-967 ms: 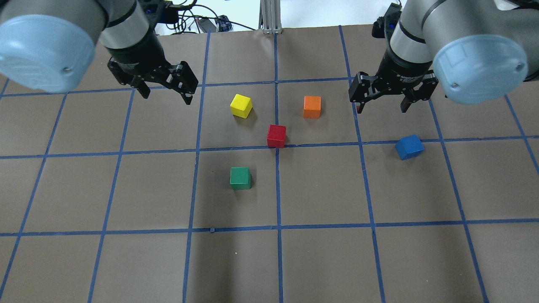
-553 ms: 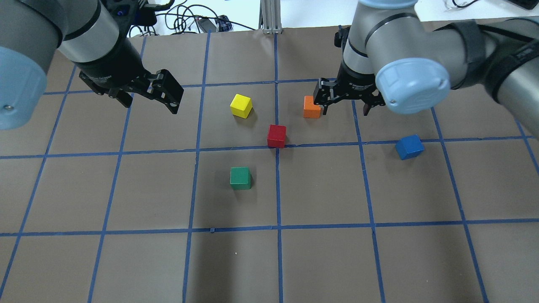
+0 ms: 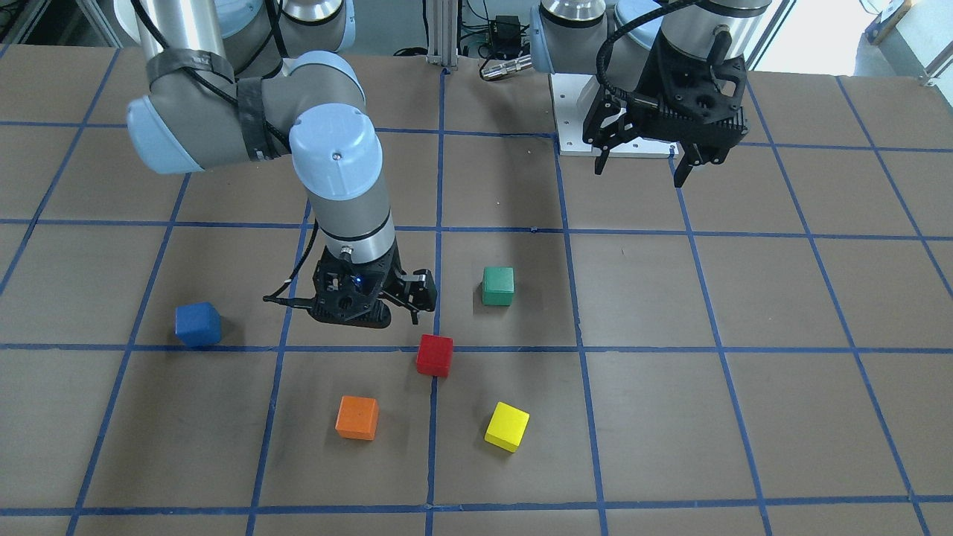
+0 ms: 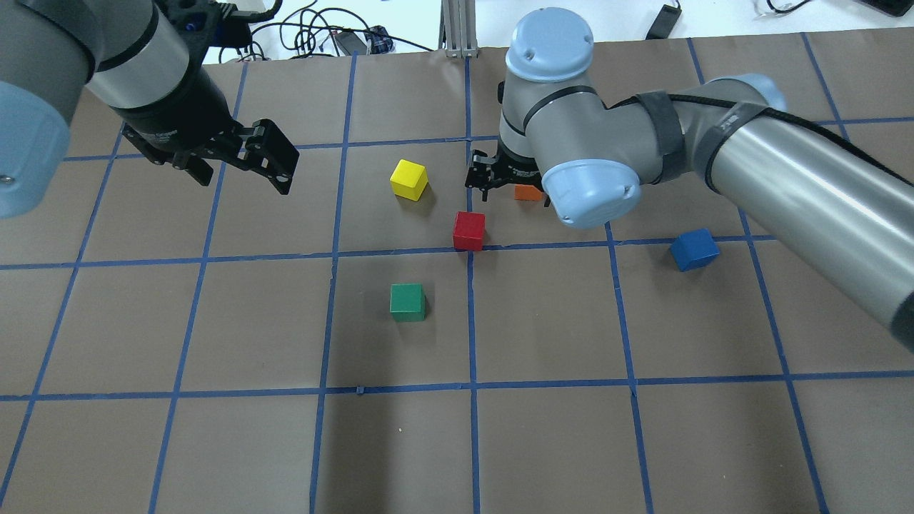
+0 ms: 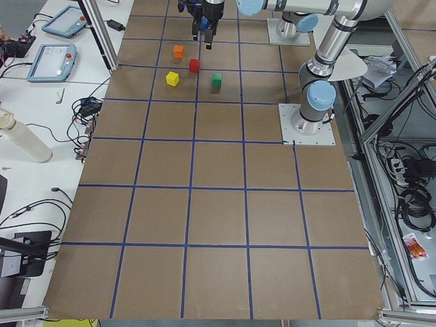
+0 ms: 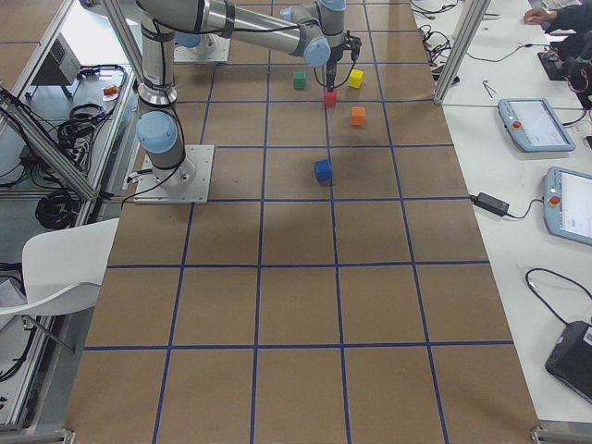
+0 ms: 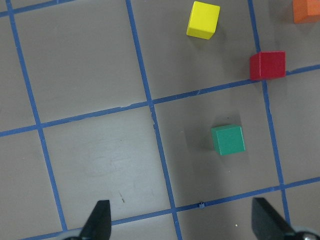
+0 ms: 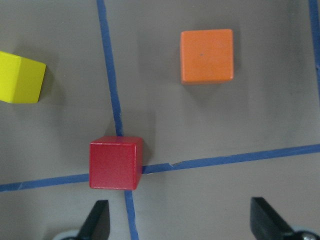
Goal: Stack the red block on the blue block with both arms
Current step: 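Reach the right gripper over the red cube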
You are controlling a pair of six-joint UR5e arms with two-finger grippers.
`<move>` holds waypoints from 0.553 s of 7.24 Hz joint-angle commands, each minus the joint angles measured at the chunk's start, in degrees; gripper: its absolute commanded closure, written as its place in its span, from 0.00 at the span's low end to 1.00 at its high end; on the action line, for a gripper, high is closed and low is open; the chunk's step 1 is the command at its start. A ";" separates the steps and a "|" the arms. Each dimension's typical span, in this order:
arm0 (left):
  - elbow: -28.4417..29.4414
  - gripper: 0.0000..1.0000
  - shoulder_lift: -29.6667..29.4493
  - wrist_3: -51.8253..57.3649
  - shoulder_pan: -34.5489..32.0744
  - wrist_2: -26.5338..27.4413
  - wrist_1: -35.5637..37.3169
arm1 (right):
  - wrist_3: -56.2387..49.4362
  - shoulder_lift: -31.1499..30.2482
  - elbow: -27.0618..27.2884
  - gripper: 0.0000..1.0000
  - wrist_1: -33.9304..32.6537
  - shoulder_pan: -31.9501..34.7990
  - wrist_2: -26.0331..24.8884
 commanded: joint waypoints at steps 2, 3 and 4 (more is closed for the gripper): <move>-0.10 0.00 0.06 -0.52 0.22 -0.81 0.01 | 3.19 4.84 -0.08 0.00 -4.92 2.52 0.07; -0.01 0.00 -0.46 -0.87 0.22 -0.90 0.45 | 3.19 6.25 -0.08 0.00 -6.33 3.22 -0.02; 0.08 0.00 -0.64 -1.40 0.22 -1.25 0.54 | 3.28 7.30 -0.34 0.00 -8.17 3.92 0.33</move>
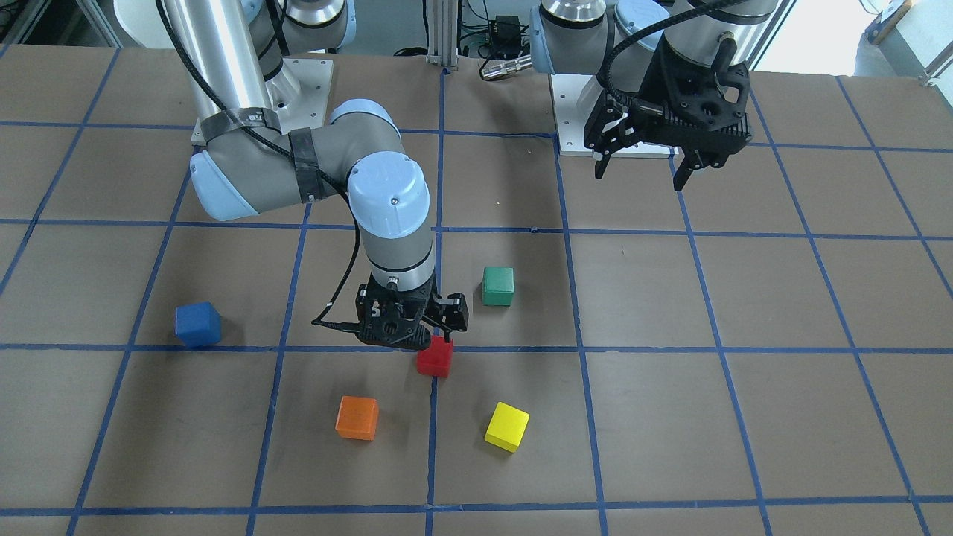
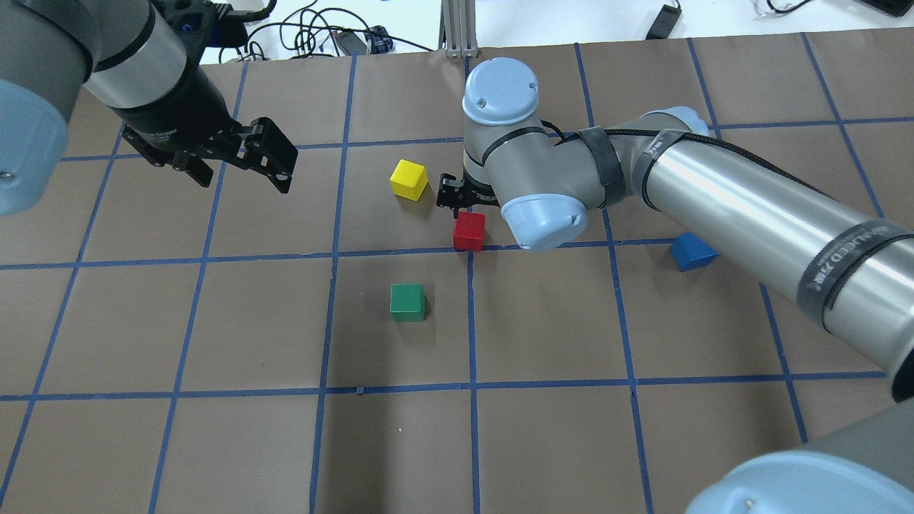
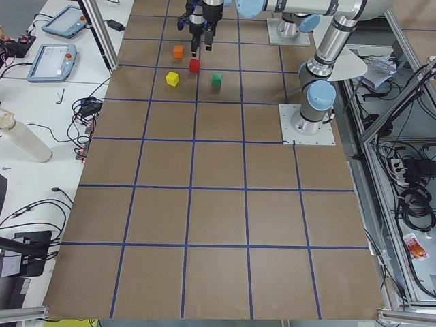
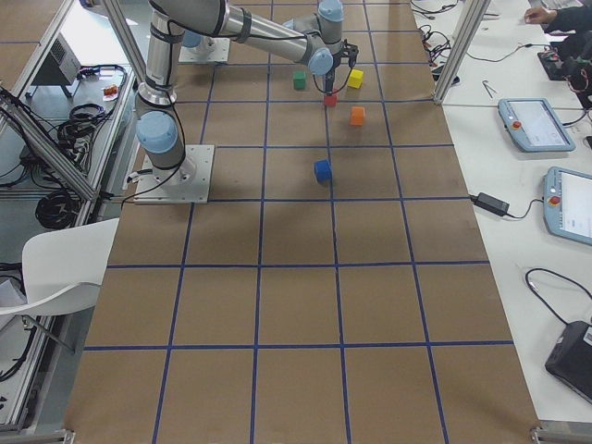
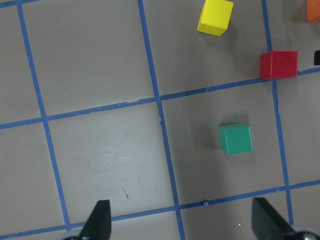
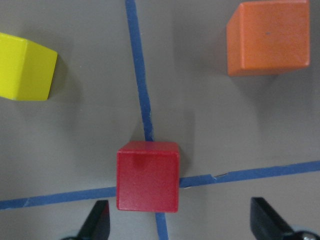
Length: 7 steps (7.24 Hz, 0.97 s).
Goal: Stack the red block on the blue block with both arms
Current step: 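Reach the right gripper over the red cube, then close the right gripper on the red cube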
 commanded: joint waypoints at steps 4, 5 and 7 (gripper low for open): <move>-0.17 0.00 -0.19 -0.36 -0.17 -0.27 -0.13 | -0.12 6.06 -1.15 0.00 -2.84 1.38 0.77; -0.17 0.00 -0.01 -0.36 -0.17 -0.18 -0.30 | -0.04 6.34 -1.15 0.00 -2.84 1.38 0.69; -0.17 0.00 -0.28 -0.10 -0.17 0.25 -0.48 | 0.31 6.51 -1.59 0.88 -2.75 1.29 0.77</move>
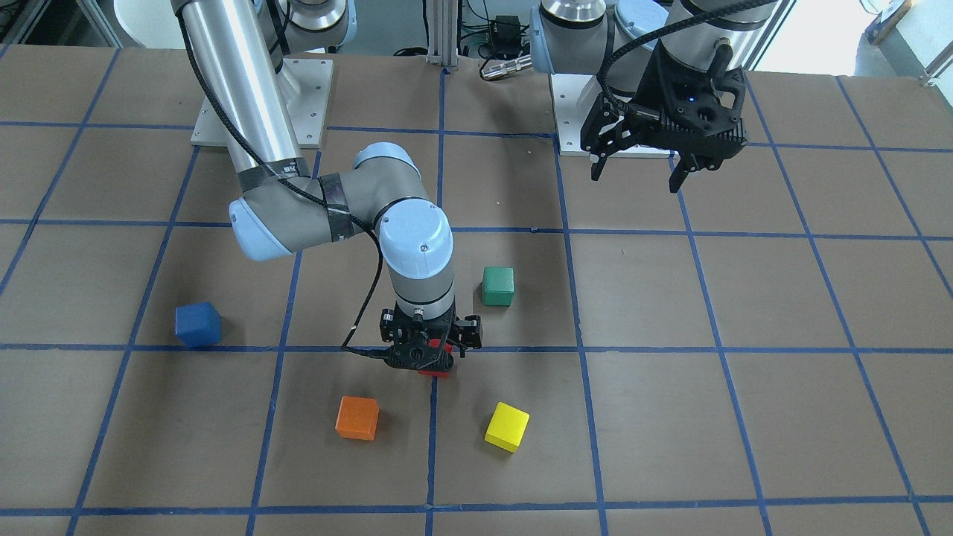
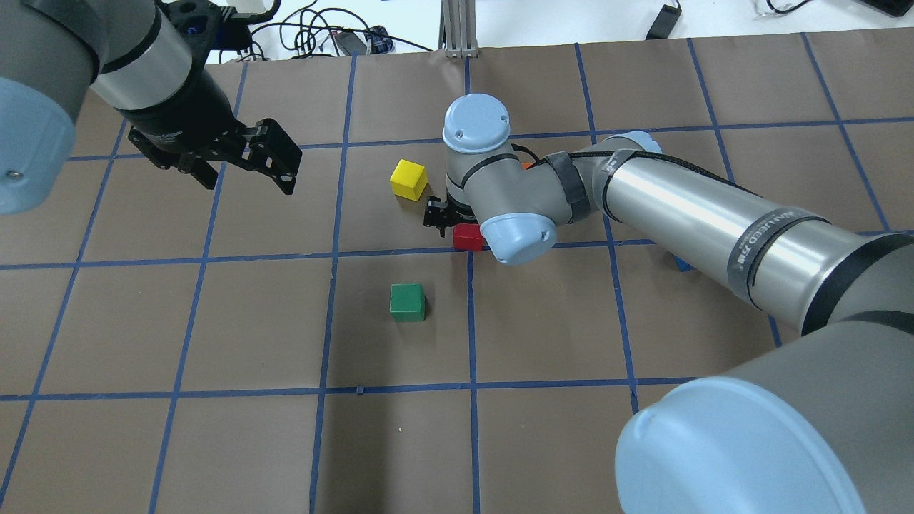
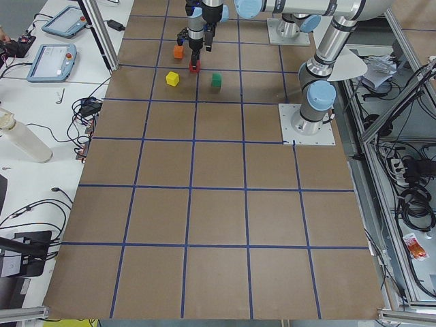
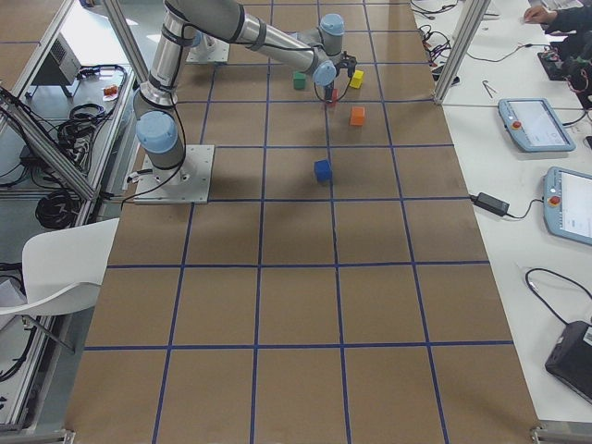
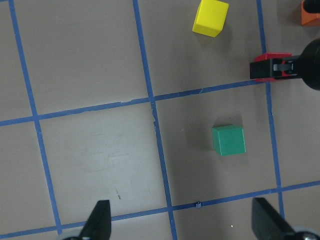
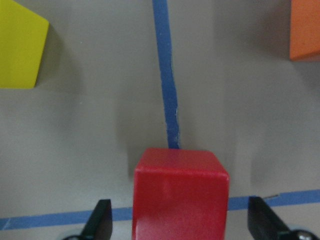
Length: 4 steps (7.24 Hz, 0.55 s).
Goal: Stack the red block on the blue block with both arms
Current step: 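Close the right gripper on the red cube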
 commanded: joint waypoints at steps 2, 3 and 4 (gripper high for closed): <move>1.23 0.00 -1.33 -0.15 0.26 0.56 -2.63 | 0.08 -0.42 -1.08 1.00 0.85 -0.16 -0.47; 1.40 0.00 -1.25 0.11 0.35 0.65 -2.91 | -0.18 -1.29 -1.52 1.00 1.56 -0.51 -0.91; 1.40 0.00 -1.33 0.20 0.35 1.26 -3.61 | -0.62 -4.17 -2.65 1.00 6.09 -1.73 -0.82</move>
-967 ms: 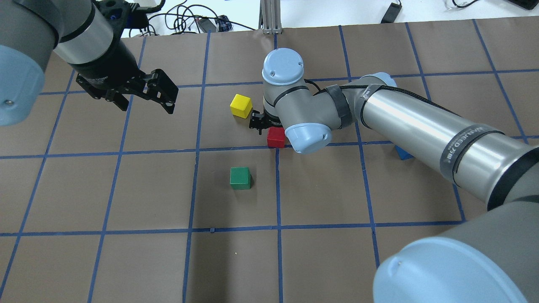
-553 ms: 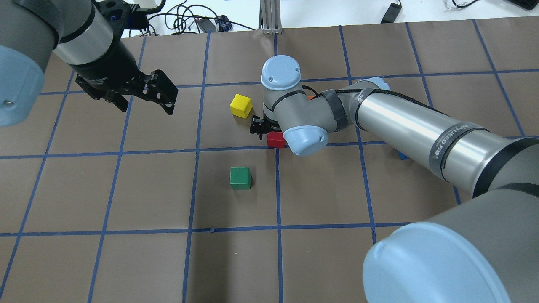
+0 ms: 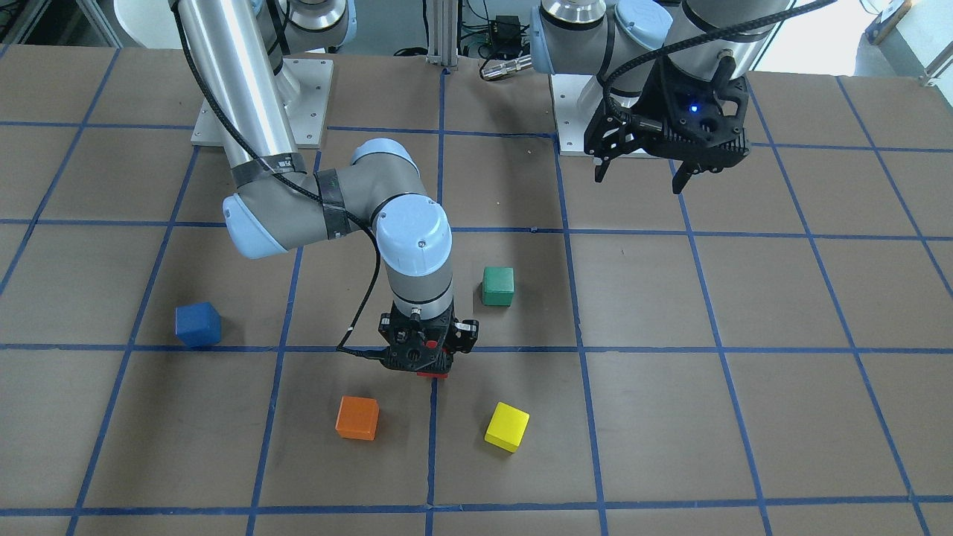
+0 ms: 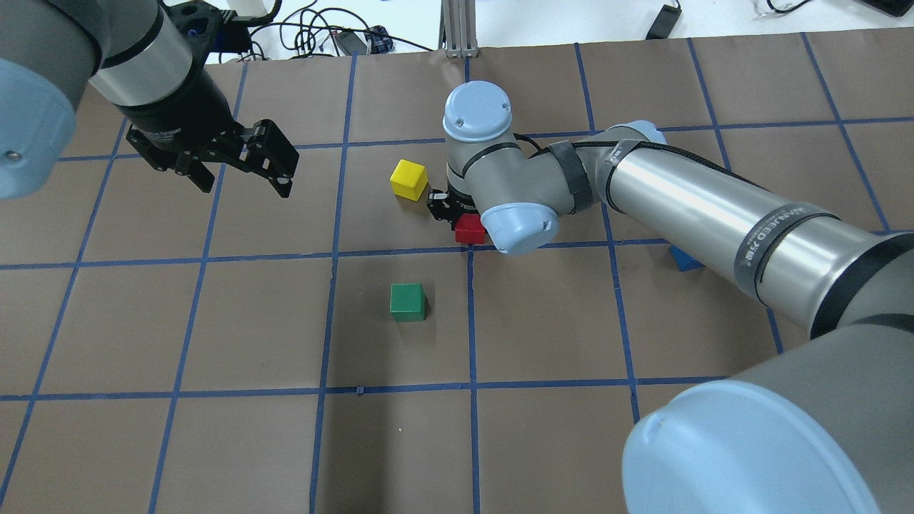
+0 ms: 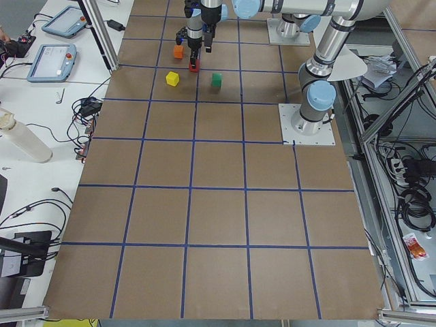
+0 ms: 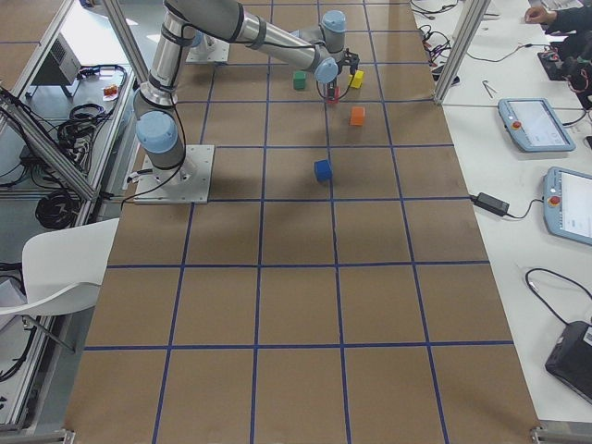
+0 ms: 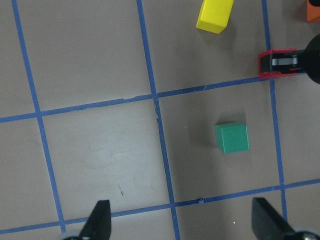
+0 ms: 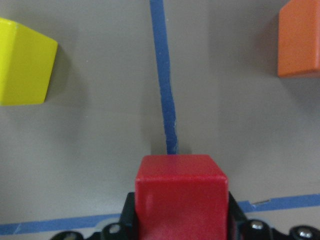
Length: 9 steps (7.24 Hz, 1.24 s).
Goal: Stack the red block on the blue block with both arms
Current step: 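Carry the red cube with the right gripper above the blue cube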
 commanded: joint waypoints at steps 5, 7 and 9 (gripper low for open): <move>-0.22 0.00 -0.15 0.05 -0.14 1.23 -0.86 | -16.72 -15.61 -0.29 1.00 23.61 -15.44 -0.50; -0.40 0.00 -0.06 0.05 -0.23 1.05 -0.86 | -27.09 -21.31 5.84 1.00 23.19 -22.46 -0.51; -0.57 0.00 -0.06 -0.03 -0.32 0.97 -0.77 | -39.74 -23.89 10.95 1.00 22.57 -29.40 -0.51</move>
